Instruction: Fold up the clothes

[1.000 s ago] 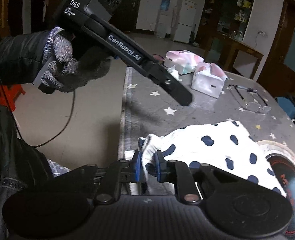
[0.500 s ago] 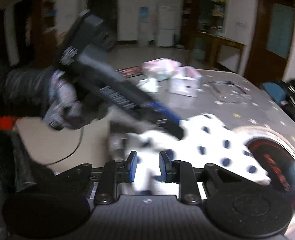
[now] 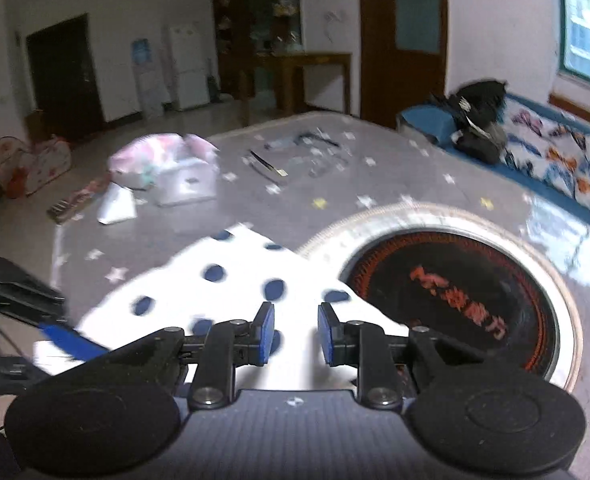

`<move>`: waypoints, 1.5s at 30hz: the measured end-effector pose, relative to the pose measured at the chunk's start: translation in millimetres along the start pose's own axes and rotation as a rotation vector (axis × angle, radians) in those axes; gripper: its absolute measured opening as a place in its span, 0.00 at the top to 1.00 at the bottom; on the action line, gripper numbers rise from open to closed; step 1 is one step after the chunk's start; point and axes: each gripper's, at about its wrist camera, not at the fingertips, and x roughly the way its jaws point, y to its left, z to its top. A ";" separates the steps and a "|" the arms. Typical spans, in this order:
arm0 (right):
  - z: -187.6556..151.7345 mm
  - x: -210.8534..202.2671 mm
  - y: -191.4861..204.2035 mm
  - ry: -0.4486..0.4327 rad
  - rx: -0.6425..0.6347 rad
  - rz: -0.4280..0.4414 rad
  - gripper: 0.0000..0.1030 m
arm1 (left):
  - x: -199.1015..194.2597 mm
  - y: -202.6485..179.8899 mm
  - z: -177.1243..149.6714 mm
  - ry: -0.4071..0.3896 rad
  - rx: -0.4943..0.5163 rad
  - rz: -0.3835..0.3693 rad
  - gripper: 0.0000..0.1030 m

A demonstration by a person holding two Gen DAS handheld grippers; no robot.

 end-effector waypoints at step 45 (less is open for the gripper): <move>55.5 97.8 44.6 0.134 -0.173 0.117 0.74 | -3.2 28.3 6.8 -0.045 -0.100 0.047 0.58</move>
